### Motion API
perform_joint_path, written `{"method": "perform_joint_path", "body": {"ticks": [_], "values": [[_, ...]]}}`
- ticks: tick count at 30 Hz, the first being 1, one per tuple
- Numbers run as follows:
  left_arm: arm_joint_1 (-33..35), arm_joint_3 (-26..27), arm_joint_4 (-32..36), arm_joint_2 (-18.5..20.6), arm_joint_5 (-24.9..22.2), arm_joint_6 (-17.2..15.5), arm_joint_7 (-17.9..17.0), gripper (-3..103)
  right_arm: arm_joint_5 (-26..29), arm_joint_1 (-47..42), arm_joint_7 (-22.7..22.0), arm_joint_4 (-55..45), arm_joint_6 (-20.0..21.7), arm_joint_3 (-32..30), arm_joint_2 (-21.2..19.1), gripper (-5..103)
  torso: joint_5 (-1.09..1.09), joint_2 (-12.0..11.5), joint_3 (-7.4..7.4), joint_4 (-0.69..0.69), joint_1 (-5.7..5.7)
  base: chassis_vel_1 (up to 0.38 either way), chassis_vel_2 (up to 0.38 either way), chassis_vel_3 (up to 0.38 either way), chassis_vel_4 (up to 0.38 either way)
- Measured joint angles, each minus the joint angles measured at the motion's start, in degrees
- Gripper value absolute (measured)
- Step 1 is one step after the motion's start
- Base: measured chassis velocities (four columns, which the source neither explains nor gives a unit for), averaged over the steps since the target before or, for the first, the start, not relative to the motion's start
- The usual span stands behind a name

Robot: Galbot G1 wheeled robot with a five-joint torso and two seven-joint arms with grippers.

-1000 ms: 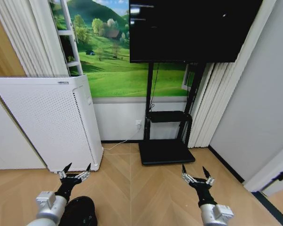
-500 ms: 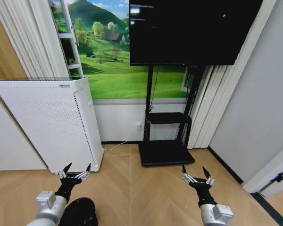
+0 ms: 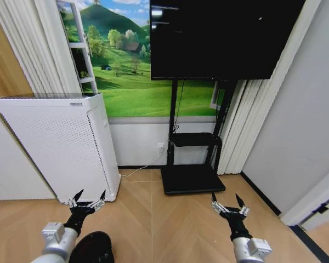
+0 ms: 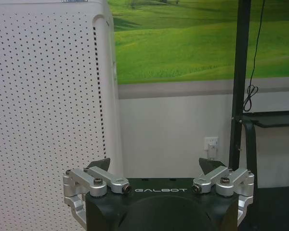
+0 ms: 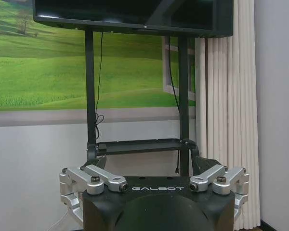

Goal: Pick up the trash bin and place the garbage on the floor into it.

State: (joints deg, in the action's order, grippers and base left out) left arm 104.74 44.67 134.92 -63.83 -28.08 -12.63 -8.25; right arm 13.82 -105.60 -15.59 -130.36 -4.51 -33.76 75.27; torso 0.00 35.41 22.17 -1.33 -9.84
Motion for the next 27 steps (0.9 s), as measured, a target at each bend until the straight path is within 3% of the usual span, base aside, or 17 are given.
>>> {"method": "perform_joint_path", "body": {"ticks": [27], "values": [[0.0, 0.0, 0.0, 0.0, 0.0, 0.0, 0.0, 100, 0.0, 0.01, 0.0, 0.0, 0.0, 0.0, 0.0, 100, 0.0, 6.34, 3.61, 0.0, -2.69, -0.024, -0.025, -0.027, -0.027]]}}
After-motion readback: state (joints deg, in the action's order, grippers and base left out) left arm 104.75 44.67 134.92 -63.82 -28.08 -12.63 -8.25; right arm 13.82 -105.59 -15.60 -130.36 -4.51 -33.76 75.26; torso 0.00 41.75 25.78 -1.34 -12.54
